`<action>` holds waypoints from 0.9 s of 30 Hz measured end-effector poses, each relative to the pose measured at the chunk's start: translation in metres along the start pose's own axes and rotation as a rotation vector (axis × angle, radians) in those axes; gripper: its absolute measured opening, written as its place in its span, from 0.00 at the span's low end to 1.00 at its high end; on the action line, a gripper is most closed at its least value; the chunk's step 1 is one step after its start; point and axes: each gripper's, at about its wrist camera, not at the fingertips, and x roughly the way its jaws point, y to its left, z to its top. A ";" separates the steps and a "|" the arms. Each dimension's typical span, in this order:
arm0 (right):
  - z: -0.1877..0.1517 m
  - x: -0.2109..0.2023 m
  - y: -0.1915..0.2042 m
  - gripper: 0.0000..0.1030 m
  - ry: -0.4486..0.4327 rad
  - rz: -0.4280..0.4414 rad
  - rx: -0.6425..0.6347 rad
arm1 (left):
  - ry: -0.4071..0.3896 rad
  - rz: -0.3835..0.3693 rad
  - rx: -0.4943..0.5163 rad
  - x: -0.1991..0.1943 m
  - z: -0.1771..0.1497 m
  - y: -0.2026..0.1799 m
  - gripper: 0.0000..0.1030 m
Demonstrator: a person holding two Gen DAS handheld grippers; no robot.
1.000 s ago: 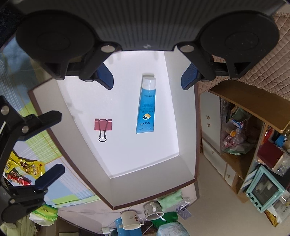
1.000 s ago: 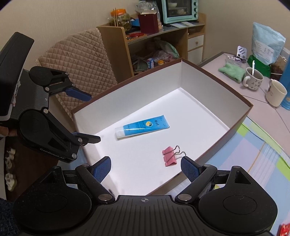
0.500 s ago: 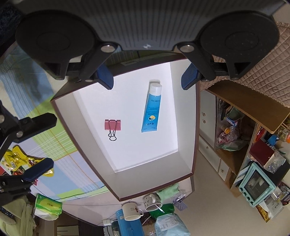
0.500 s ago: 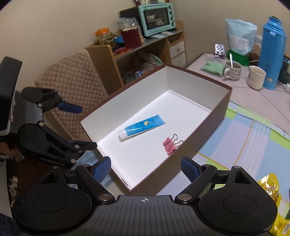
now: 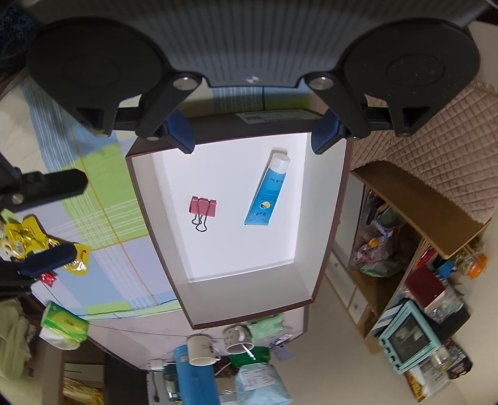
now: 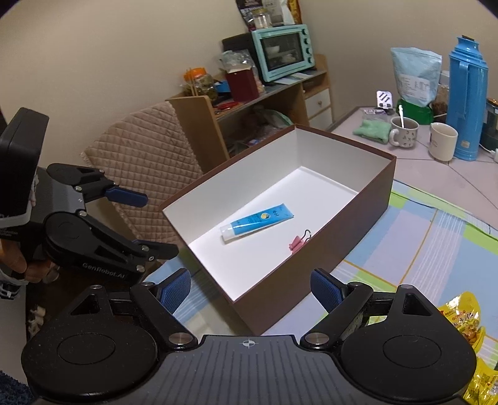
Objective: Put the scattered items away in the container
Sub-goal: 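Withdraw both tools from the box back toward the snacks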
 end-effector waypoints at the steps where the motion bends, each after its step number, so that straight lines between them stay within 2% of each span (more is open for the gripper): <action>1: -0.001 -0.002 -0.001 0.84 0.001 0.006 -0.004 | 0.000 0.005 -0.006 -0.002 0.000 -0.003 0.77; 7: -0.011 -0.020 -0.016 0.84 -0.002 0.012 -0.018 | 0.002 0.015 -0.035 -0.013 0.001 -0.024 0.77; 13: -0.030 -0.045 -0.048 0.84 -0.001 -0.021 0.020 | 0.000 0.002 -0.045 -0.018 0.006 -0.056 0.77; 27: -0.086 -0.130 -0.142 0.84 -0.004 -0.206 0.200 | -0.010 -0.149 -0.002 -0.005 0.043 -0.156 0.77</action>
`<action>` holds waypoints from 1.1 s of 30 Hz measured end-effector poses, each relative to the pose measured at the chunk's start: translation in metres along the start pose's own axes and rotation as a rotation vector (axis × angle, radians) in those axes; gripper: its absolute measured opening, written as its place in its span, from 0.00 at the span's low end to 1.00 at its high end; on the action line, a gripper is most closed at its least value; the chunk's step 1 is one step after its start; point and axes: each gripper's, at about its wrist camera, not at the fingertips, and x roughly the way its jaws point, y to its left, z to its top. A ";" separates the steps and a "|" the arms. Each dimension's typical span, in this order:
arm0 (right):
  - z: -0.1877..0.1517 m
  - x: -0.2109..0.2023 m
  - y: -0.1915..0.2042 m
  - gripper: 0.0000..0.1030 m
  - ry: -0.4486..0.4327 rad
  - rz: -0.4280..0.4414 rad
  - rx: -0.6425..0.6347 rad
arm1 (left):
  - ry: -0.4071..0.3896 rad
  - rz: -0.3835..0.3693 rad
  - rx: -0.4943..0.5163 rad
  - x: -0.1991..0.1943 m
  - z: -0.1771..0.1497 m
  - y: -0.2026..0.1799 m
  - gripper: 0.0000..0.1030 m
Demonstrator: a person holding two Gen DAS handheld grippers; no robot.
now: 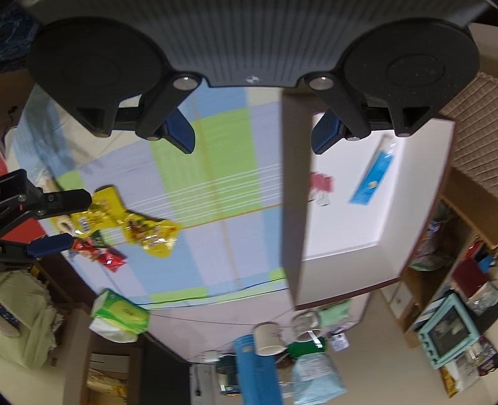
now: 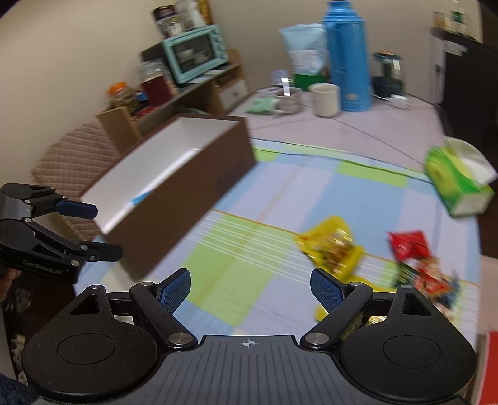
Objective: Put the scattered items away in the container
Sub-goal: 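Withdraw both tools from the box back toward the snacks, then grasp the cotton swab bag with the right tool while the left tool reaches the yellow packet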
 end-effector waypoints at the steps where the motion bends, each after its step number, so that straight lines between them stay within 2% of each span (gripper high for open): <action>1: -0.003 -0.005 -0.006 0.84 0.001 -0.012 0.009 | 0.001 -0.010 0.005 0.003 0.003 -0.006 0.77; 6: -0.024 -0.025 -0.037 0.84 0.018 -0.078 0.074 | -0.002 -0.039 0.036 0.017 0.014 -0.031 0.77; 12: -0.055 -0.031 -0.078 0.84 0.092 -0.215 0.169 | 0.011 -0.074 0.037 0.034 0.020 -0.052 0.77; 17: -0.072 -0.023 -0.106 0.84 0.130 -0.253 0.225 | 0.034 -0.085 0.060 0.051 0.023 -0.067 0.77; 28: -0.087 0.022 -0.124 0.83 0.189 -0.304 0.096 | 0.073 -0.110 0.062 0.085 0.034 -0.087 0.77; 29: -0.087 0.025 -0.126 0.76 0.196 -0.299 0.091 | 0.079 -0.113 0.061 0.088 0.035 -0.088 0.77; 30: -0.088 0.028 -0.128 0.61 0.204 -0.288 0.090 | 0.085 -0.116 0.062 0.092 0.036 -0.088 0.77; 33: -0.089 0.034 -0.133 0.58 0.225 -0.285 0.099 | 0.101 -0.123 0.064 0.103 0.039 -0.091 0.77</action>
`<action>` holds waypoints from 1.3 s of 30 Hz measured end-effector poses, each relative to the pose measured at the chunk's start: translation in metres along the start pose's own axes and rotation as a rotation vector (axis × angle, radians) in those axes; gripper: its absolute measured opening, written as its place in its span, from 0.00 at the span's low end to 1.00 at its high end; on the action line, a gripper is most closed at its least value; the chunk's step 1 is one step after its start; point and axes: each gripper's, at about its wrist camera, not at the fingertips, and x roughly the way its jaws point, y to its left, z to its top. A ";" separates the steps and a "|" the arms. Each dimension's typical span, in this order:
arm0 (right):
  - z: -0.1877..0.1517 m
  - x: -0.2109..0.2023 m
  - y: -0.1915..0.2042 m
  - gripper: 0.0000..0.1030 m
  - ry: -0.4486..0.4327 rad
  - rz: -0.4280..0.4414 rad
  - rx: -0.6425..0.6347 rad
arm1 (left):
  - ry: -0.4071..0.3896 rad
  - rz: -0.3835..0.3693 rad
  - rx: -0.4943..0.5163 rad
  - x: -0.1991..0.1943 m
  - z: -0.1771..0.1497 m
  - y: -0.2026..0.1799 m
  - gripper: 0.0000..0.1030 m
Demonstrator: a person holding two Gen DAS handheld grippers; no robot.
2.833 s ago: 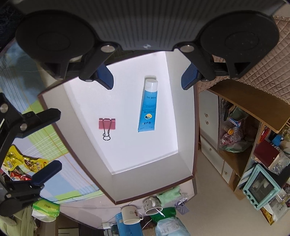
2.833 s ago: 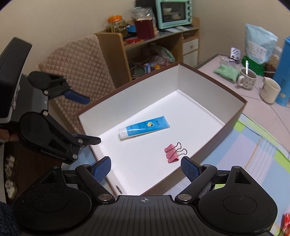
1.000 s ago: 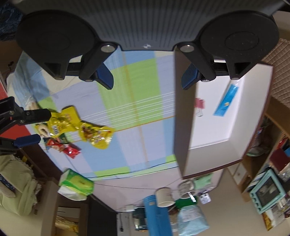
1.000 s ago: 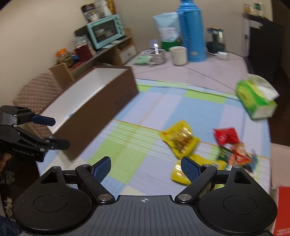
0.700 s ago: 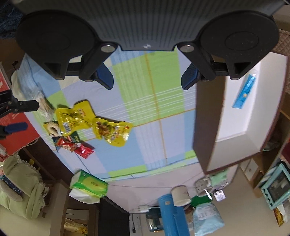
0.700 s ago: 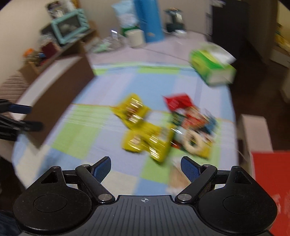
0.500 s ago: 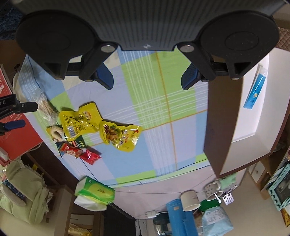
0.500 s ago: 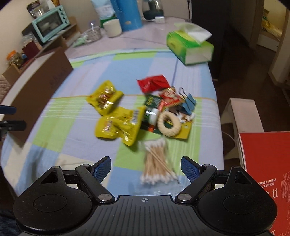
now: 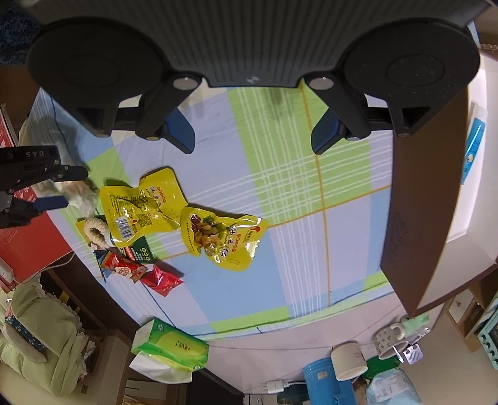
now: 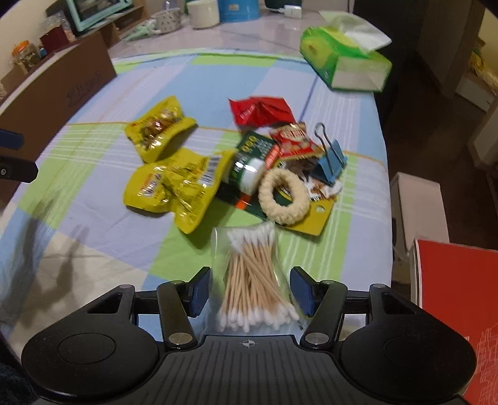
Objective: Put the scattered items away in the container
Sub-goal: 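Grasp the cotton swab bag with the right tool while the left tool reaches the yellow packet, then close the left tool on the yellow snack packet and lift it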
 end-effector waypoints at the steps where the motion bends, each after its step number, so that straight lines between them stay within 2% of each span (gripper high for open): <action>1: 0.000 0.001 -0.001 0.58 0.003 0.002 -0.002 | 0.005 -0.003 0.001 0.004 0.002 -0.001 0.77; 2: 0.000 0.002 -0.001 0.57 0.006 0.005 -0.003 | 0.008 -0.007 0.001 0.007 0.004 -0.001 0.77; 4: 0.001 0.001 -0.001 0.30 0.016 0.008 -0.019 | 0.014 -0.017 0.000 0.015 0.008 -0.002 0.77; 6: 0.003 -0.001 -0.002 0.27 0.030 0.014 -0.029 | 0.020 -0.027 0.000 0.023 0.013 -0.004 0.77; 12: 0.007 -0.012 -0.017 0.26 0.055 0.059 0.040 | 0.025 -0.071 -0.009 0.045 0.034 -0.011 0.77; 18: 0.013 -0.020 -0.036 0.26 0.052 0.067 0.098 | 0.021 -0.106 -0.029 0.068 0.063 -0.017 0.77; 24: 0.018 -0.021 -0.048 0.26 0.048 0.075 0.139 | 0.029 -0.111 0.001 0.093 0.087 -0.029 0.77; 32: 0.021 -0.015 -0.055 0.26 0.056 0.096 0.169 | 0.087 -0.084 0.022 0.131 0.094 -0.037 0.77; 36: 0.022 -0.012 -0.055 0.26 0.060 0.104 0.174 | 0.068 -0.075 0.042 0.134 0.091 -0.035 0.77; 38: 0.022 -0.011 -0.055 0.26 0.062 0.107 0.174 | 0.054 -0.096 0.046 0.131 0.089 -0.032 0.73; 39: 0.022 -0.011 -0.054 0.26 0.062 0.109 0.174 | 0.046 -0.110 0.050 0.128 0.087 -0.031 0.65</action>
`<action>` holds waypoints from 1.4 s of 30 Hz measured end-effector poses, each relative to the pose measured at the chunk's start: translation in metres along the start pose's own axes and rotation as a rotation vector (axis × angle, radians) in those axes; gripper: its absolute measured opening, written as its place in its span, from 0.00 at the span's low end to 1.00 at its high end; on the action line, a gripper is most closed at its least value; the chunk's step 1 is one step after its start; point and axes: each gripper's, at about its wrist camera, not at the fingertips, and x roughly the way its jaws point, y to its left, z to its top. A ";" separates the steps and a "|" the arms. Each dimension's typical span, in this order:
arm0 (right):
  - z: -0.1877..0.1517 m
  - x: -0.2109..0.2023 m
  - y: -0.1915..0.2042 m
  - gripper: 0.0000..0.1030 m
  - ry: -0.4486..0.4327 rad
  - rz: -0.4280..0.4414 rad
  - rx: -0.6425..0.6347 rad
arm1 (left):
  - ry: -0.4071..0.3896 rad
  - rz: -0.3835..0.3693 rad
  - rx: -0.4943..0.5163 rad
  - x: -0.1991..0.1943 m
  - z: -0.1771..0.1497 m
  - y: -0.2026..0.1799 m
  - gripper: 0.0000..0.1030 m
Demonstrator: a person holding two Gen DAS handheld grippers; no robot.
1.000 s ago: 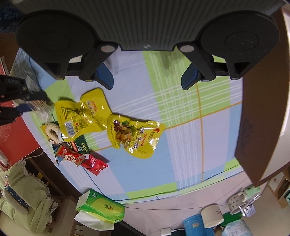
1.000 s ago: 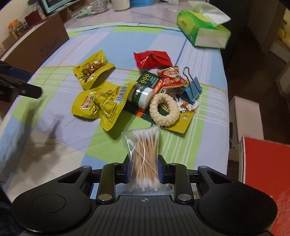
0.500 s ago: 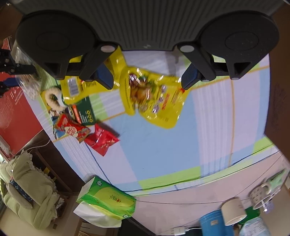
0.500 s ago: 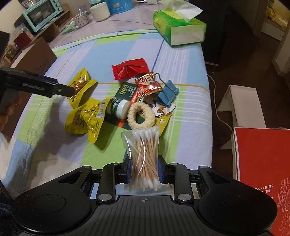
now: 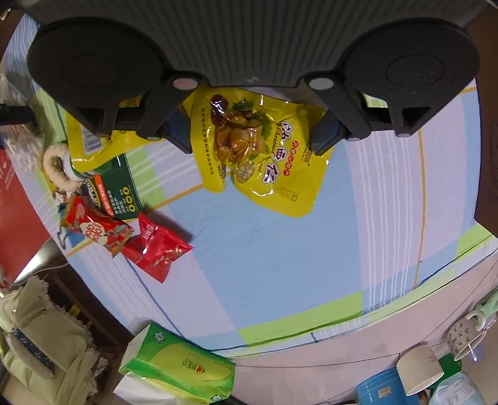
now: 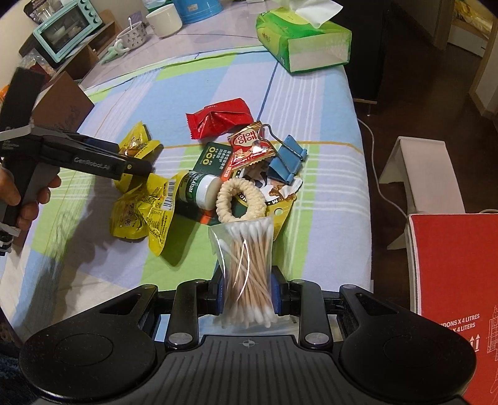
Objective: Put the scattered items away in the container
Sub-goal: 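Close the left tool on the yellow snack packet and lift it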
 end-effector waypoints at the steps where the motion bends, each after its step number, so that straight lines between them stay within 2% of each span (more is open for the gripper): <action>1: 0.000 0.000 0.000 0.26 -0.001 0.001 -0.001 | -0.007 -0.010 0.005 -0.004 -0.001 0.001 0.57; 3: 0.000 0.000 0.001 0.26 -0.002 0.003 -0.001 | -0.016 -0.008 0.014 -0.010 -0.005 0.003 0.52; 7: -0.002 -0.002 0.003 0.26 -0.008 0.006 -0.003 | -0.011 0.032 0.010 -0.023 -0.018 0.016 0.51; 8: -0.003 -0.003 0.003 0.26 -0.011 0.007 -0.003 | -0.010 0.042 0.010 -0.027 -0.022 0.019 0.47; 9: -0.003 -0.004 0.004 0.26 -0.014 0.008 -0.002 | -0.011 0.049 0.013 -0.033 -0.027 0.022 0.34; 16: -0.005 -0.008 0.014 0.26 -0.027 0.020 -0.020 | -0.019 0.065 -0.001 -0.071 -0.053 0.036 0.34; 20: -0.008 -0.013 0.021 0.26 -0.036 0.023 -0.036 | -0.052 0.044 -0.044 -0.096 -0.064 0.040 0.34; 28: -0.013 -0.026 0.039 0.26 -0.063 0.035 -0.073 | -0.116 0.059 -0.074 -0.146 -0.085 0.040 0.34; 42: -0.008 -0.046 0.092 0.26 -0.114 0.115 -0.179 | -0.213 0.157 -0.138 -0.225 -0.123 0.070 0.34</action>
